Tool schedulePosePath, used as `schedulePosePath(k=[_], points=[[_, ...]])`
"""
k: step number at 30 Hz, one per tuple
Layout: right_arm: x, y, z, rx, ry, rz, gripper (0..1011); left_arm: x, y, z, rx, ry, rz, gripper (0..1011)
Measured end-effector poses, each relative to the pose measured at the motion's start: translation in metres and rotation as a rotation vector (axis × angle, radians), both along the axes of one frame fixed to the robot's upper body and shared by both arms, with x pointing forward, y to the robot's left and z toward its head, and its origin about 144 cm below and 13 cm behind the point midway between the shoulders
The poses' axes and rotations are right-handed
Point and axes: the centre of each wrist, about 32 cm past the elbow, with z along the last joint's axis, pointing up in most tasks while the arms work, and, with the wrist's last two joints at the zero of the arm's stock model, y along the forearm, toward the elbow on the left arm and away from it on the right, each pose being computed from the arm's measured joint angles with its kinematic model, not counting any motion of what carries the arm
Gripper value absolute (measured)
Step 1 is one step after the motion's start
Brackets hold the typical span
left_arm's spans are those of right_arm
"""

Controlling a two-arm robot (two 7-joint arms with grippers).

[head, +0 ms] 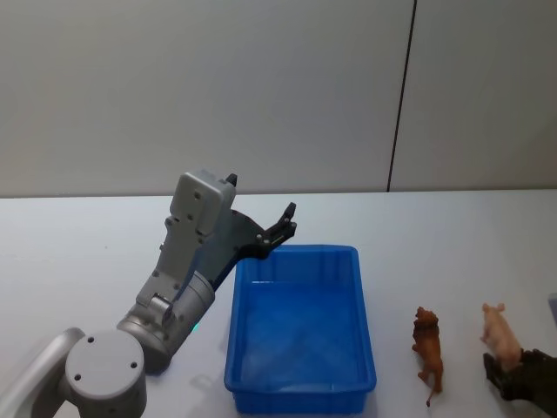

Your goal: Pick up the two dolls from the table and place them into the box.

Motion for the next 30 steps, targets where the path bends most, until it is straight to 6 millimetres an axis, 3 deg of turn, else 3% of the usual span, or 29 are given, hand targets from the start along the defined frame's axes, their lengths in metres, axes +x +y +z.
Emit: schedulePosePath(k=[6,14,30], points=[[0.001,0.001,0.0,0.002,-0.039,-0.004,355,0.0,0.0,0.0,0.0,0.0,0.0,1004],[0.005,0.005,0.005,-0.001,-0.117,0.002,351,0.0,0.0,0.0,0.0,0.0,0.0,1004],[0.025,0.026,0.04,0.037,-0.284,0.158,351,0.0,0.0,0.0,0.0,0.0,0.0,1004]])
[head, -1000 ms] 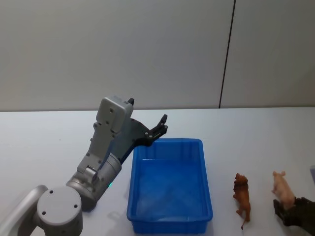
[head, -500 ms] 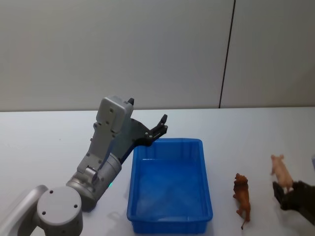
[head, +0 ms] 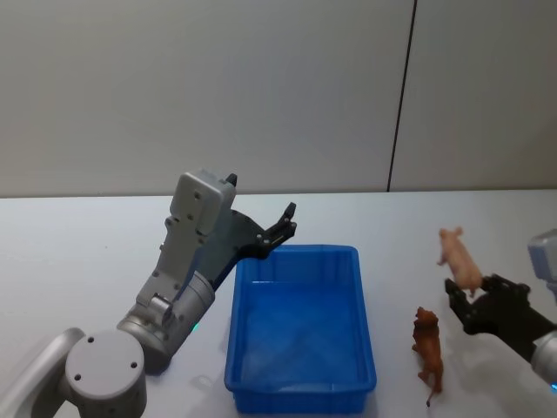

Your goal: Pick up the two dolls from the table and place them into the box.

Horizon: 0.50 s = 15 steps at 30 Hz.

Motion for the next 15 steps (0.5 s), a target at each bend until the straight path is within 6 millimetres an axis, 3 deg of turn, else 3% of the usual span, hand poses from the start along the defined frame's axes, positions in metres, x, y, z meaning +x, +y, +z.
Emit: schedulePosePath(k=[15], points=[[0.011,0.035,0.019,-0.007,-0.056,0.215,351,0.0,0.0,0.0,0.0,0.0,0.0,1004]])
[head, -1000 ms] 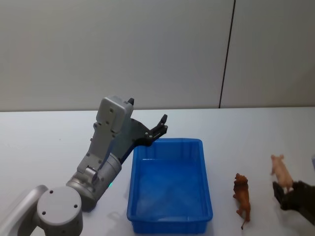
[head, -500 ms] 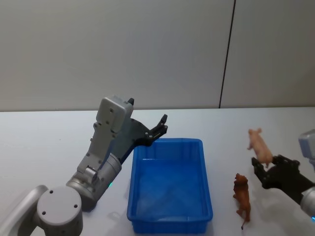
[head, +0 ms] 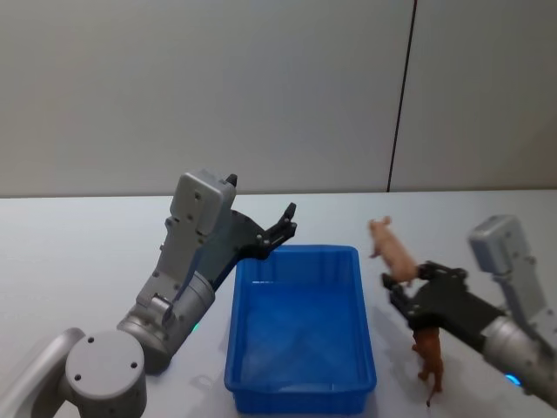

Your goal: Pick up the two dolls from the table and place them into the box.

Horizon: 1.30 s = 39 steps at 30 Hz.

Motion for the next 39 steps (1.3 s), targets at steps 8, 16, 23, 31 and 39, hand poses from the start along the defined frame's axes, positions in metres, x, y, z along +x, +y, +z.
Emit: schedulePosePath(k=[8,16,23,31,39], points=[[0.002,0.029,0.001,-0.019,0.004,0.122,351,0.0,0.0,0.0,0.0,0.0,0.0,1004],[-0.001,0.057,-0.002,-0.046,0.023,0.219,499,0.0,0.0,0.0,0.0,0.0,0.0,1004],[-0.002,0.069,-0.004,-0.062,0.032,0.249,701,0.0,0.0,0.0,0.0,0.0,0.0,1004],[-0.002,0.071,-0.005,-0.069,0.033,0.242,937,0.0,0.0,0.0,0.0,0.0,0.0,1004],[-0.006,0.056,-0.007,-0.066,0.041,0.177,1001,0.0,0.0,0.0,0.0,0.0,0.0,1004]])
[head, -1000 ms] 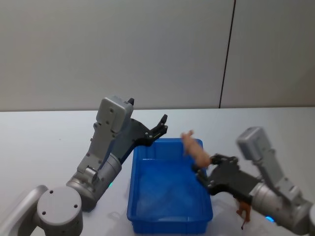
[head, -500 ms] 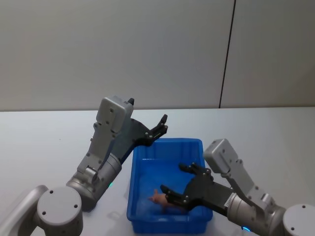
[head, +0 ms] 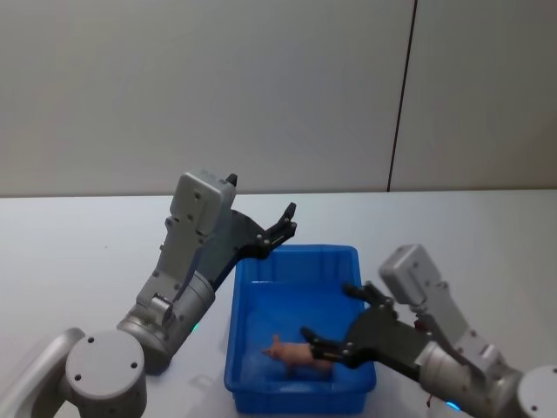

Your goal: Pick up the two dolls from the table and place them into the box.

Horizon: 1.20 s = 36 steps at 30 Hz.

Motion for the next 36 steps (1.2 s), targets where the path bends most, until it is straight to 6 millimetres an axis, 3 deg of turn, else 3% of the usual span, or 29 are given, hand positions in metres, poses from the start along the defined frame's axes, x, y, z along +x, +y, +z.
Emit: schedulePosePath(k=[17,36], points=[[-0.024,-0.049,-0.007,0.005,0.062,-0.19,1001,0.0,0.0,0.0,0.0,0.0,0.0,1004],[-0.03,-0.069,-0.021,-0.044,0.203,-0.294,1001,0.0,0.0,0.0,0.0,0.0,0.0,1004]])
